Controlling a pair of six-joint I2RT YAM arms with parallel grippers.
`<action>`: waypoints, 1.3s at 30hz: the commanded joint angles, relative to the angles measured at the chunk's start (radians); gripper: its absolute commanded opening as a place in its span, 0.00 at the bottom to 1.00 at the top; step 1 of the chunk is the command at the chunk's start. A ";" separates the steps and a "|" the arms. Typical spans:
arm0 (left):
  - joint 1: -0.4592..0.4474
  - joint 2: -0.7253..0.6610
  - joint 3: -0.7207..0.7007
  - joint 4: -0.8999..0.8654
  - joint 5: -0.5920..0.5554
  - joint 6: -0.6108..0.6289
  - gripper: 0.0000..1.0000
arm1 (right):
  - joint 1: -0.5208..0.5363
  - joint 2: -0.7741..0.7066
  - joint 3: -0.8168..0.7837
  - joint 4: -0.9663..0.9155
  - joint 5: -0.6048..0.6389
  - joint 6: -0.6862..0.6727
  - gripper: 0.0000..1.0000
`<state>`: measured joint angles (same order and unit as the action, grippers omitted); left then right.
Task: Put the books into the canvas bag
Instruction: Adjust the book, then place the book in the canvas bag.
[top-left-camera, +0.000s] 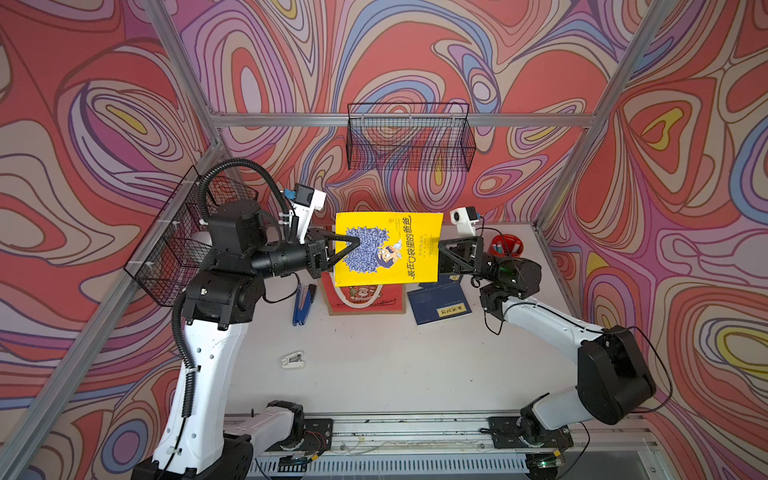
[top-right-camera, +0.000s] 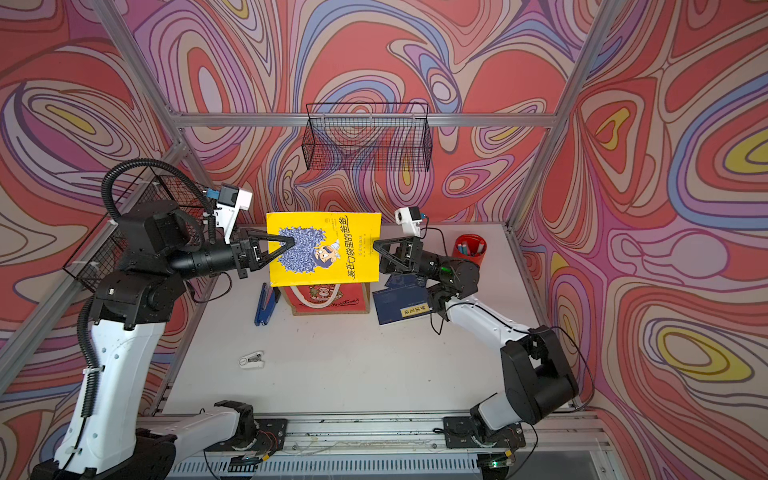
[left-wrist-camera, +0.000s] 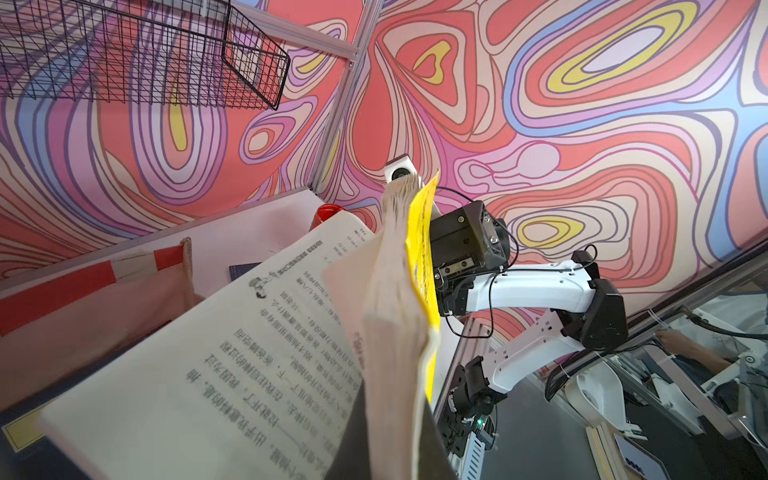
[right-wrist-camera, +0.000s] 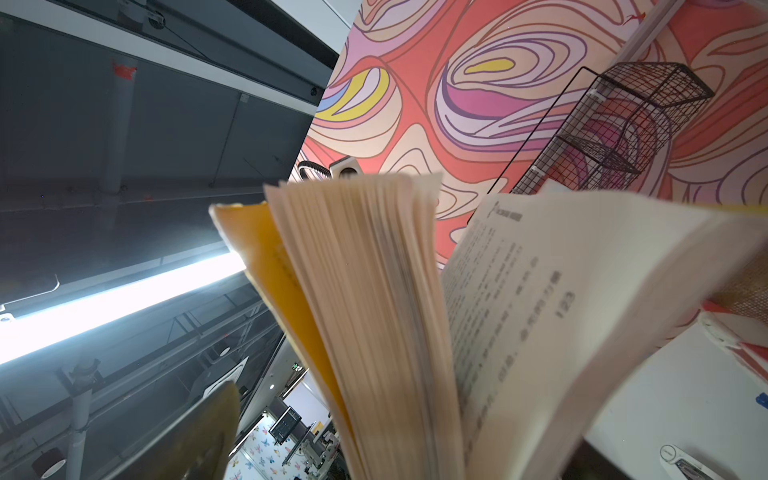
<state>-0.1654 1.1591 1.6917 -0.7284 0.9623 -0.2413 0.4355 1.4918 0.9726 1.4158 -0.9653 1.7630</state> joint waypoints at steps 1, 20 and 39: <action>0.001 -0.012 -0.006 0.051 0.024 0.020 0.00 | 0.018 -0.041 0.028 -0.078 -0.029 -0.073 0.86; 0.139 -0.013 -0.052 -0.087 -0.431 -0.007 1.00 | 0.040 0.161 0.585 -1.513 0.204 -0.968 0.00; 0.186 -0.009 -0.178 -0.037 -0.457 0.017 1.00 | 0.191 0.575 1.170 -2.079 0.472 -1.101 0.00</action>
<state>0.0143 1.1584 1.5265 -0.8101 0.5114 -0.2214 0.5903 2.0544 2.0472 -0.6231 -0.5266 0.6823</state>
